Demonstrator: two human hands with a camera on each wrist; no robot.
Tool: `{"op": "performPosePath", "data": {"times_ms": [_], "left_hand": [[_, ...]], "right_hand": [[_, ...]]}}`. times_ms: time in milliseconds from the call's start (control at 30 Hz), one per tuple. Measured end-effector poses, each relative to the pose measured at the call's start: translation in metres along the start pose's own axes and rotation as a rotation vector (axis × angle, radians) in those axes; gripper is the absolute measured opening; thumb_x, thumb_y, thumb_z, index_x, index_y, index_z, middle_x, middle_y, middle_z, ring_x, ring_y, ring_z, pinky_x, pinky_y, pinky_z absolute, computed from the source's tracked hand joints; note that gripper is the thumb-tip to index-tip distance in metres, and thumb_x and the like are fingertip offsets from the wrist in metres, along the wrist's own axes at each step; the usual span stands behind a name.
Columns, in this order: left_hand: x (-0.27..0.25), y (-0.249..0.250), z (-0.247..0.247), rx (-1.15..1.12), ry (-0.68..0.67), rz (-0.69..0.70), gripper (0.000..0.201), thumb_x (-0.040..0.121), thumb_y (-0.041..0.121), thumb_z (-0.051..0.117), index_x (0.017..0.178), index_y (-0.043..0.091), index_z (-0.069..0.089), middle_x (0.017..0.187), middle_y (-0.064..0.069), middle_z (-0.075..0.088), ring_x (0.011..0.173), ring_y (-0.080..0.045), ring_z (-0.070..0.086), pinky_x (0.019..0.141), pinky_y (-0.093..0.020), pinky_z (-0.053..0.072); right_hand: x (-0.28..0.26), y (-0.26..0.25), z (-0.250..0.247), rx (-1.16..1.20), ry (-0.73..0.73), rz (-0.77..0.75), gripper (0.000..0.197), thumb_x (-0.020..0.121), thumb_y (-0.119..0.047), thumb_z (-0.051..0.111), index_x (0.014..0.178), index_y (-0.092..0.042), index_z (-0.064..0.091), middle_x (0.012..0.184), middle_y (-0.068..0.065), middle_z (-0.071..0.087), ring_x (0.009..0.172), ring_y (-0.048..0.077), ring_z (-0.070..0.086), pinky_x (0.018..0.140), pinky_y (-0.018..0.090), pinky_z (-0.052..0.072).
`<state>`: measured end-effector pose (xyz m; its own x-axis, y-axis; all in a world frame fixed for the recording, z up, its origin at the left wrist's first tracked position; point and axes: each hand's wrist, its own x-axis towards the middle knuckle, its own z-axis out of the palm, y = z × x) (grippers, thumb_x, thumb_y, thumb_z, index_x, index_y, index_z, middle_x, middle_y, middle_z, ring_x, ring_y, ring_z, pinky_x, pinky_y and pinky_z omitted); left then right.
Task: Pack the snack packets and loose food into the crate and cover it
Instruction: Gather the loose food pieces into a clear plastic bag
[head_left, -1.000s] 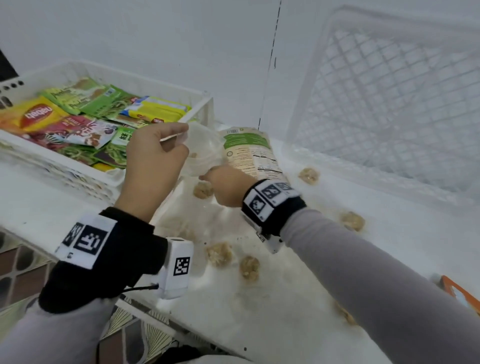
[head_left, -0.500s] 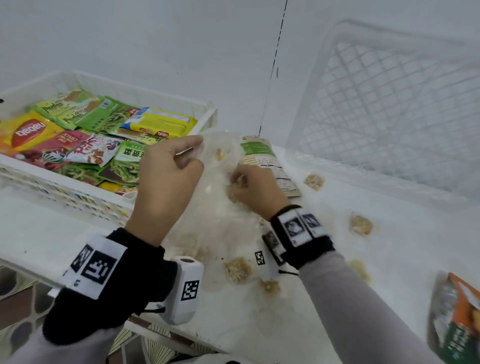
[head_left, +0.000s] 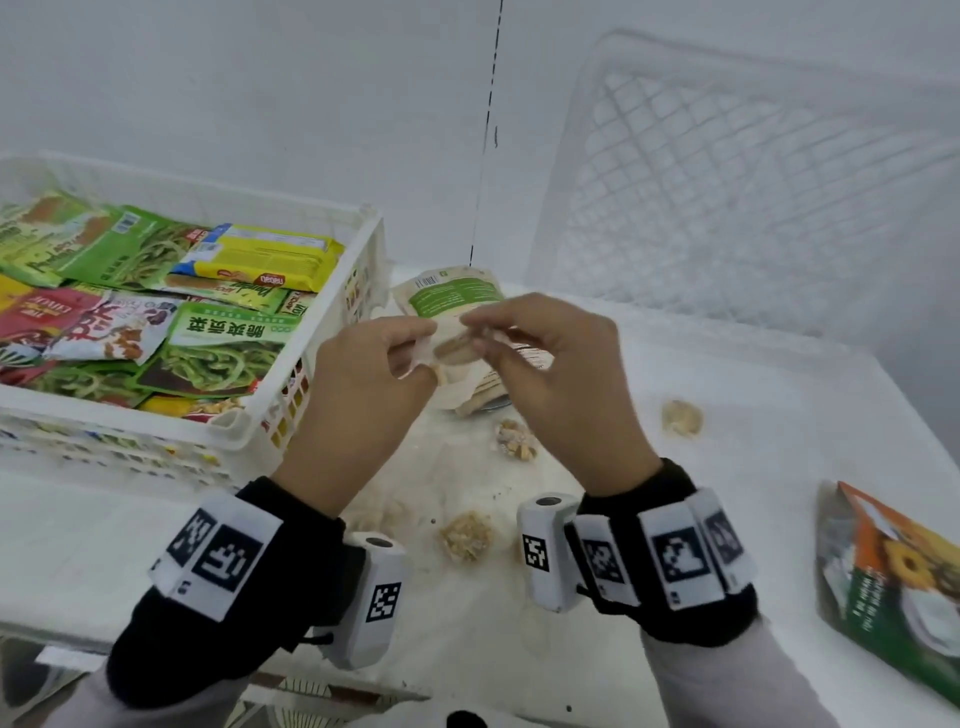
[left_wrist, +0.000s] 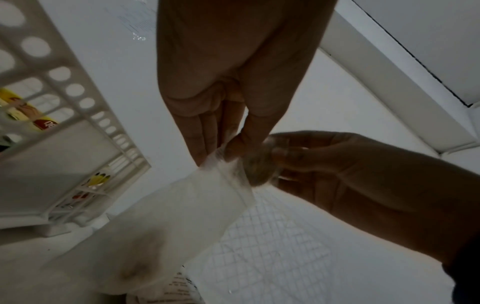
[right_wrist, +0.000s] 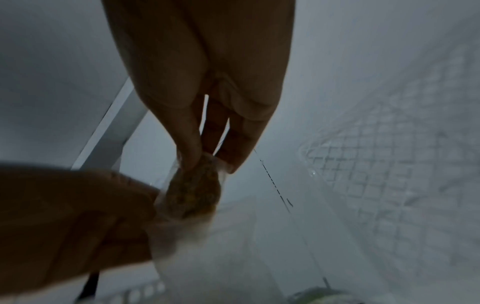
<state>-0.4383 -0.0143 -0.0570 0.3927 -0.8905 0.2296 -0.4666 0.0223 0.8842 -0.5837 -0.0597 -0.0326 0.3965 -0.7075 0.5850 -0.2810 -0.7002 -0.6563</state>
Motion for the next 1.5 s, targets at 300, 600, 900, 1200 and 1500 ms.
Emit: {"op": "performPosePath", "data": {"times_ms": [300,600,900,1200,1500], "left_hand": [[-0.002,-0.003,0.003,0.004,-0.076,0.024,0.047,0.075,-0.006,0.058,0.118,0.012,0.065,0.104,0.007,0.067,0.097,-0.001,0.062,0.088,-0.015,0.047],[0.002,-0.007,-0.001,-0.017,-0.037,-0.019,0.047,0.077,-0.001,0.061,0.122,0.012,0.061,0.118,-0.003,0.065,0.103,-0.004,0.06,0.09,-0.02,0.046],[-0.007,0.004,0.003,-0.025,-0.062,0.057,0.045,0.074,0.001,0.065,0.117,0.015,0.065,0.114,0.001,0.066,0.107,-0.009,0.062,0.098,-0.029,0.047],[-0.021,0.012,0.007,-0.184,-0.139,-0.008,0.046,0.075,-0.009,0.058,0.115,0.012,0.065,0.106,0.003,0.067,0.094,0.008,0.063,0.084,-0.008,0.048],[-0.032,0.02,0.013,-0.182,-0.249,-0.025,0.045,0.076,-0.006,0.057,0.117,0.01,0.065,0.107,-0.005,0.07,0.098,-0.009,0.066,0.087,-0.021,0.05]], "right_hand": [[-0.002,0.009,0.015,-0.387,-0.231,0.094,0.027,0.086,-0.006,0.063,0.111,-0.012,0.07,0.096,0.008,0.066,0.091,0.021,0.06,0.081,0.026,0.045],[-0.036,0.01,0.001,-0.14,-0.279,0.276,0.017,0.079,0.0,0.063,0.084,-0.016,0.068,0.084,-0.006,0.065,0.079,0.007,0.061,0.078,0.025,0.052],[-0.072,0.018,0.045,-0.671,-1.058,0.247,0.024,0.087,-0.008,0.055,0.111,-0.009,0.052,0.112,0.015,0.046,0.099,0.033,0.051,0.076,0.036,0.048],[-0.046,-0.029,-0.052,-0.175,-0.556,0.307,0.018,0.082,-0.038,0.067,0.093,-0.025,0.074,0.089,-0.01,0.07,0.085,0.003,0.063,0.078,0.023,0.049],[-0.045,-0.018,-0.021,-0.06,-0.061,0.17,0.008,0.085,-0.009,0.067,0.092,-0.007,0.066,0.086,0.001,0.066,0.085,0.016,0.062,0.074,0.034,0.054]]}}
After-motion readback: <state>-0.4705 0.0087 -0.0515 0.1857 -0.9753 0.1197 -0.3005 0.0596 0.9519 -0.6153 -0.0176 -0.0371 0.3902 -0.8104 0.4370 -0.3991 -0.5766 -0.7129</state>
